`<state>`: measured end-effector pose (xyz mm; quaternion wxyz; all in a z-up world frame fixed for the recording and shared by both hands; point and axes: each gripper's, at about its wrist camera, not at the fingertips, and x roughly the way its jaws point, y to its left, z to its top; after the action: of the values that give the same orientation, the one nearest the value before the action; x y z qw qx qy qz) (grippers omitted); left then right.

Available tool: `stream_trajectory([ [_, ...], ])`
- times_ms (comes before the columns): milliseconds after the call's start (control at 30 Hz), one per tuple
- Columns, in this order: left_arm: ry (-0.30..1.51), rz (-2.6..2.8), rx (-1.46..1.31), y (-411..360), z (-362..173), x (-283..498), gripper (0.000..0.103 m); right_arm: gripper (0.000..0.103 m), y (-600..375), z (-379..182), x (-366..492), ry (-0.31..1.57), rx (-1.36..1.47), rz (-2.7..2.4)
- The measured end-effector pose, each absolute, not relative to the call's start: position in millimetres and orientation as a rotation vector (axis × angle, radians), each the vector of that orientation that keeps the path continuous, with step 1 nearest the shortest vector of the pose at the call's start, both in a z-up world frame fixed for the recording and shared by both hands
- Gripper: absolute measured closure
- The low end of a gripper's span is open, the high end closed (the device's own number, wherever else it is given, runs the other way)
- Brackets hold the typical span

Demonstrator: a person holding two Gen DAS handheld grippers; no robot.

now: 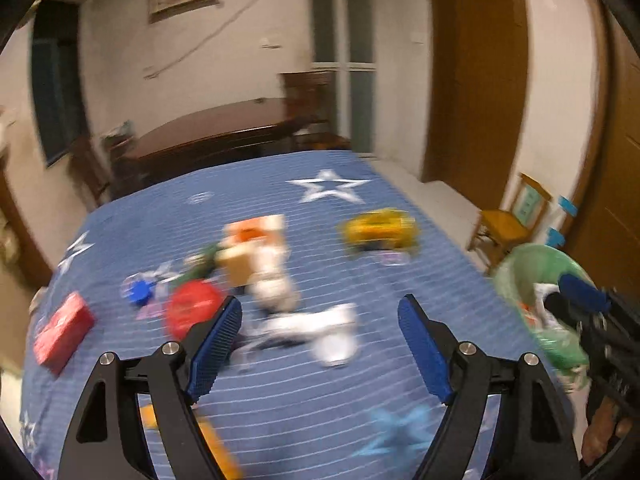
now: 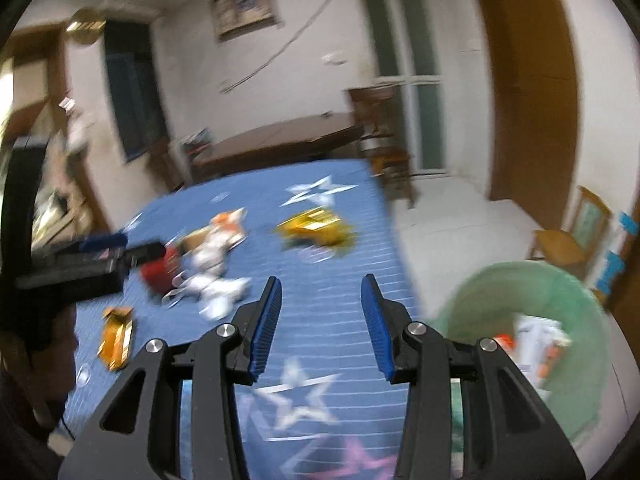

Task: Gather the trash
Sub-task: 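Move both tools back to the table toward the bottle cap and gold pack, then grasp the blue bottle cap with left tool while right tool grasps gold cigarette pack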

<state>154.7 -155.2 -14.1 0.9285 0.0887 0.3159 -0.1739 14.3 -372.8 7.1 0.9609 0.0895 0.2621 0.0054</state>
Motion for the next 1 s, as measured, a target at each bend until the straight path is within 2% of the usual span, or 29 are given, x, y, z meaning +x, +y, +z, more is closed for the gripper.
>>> stream_trajectory([
  [133,0.678,-0.256,0.166,-88,-10,184,0.022,0.063,-310,0,31,0.61,0.096,0.206],
  [200,0.711,-0.219,0.157,-52,-8,212,0.022,0.054,-278,-3,36,0.641,0.043,0.3],
  [267,0.745,-0.183,0.137,-19,-8,242,0.022,0.034,-240,-5,40,0.659,-0.024,0.397],
  [300,0.771,-0.171,0.123,-5,-9,258,0.022,0.033,-225,-5,42,0.66,-0.052,0.432],
  [533,0.931,-0.122,0.054,36,-49,342,0.03,0.032,-123,-26,68,0.724,-0.261,0.485],
  [667,0.953,-0.075,0.093,32,-68,364,0.03,0.032,-102,-40,77,0.776,-0.283,0.449],
  [900,1.01,-0.065,0.142,23,-99,382,0.037,0.032,-91,-60,96,0.851,-0.258,0.373],
  [1000,0.995,-0.081,0.126,23,-102,382,0.043,0.041,-90,-64,98,0.878,-0.232,0.38],
])
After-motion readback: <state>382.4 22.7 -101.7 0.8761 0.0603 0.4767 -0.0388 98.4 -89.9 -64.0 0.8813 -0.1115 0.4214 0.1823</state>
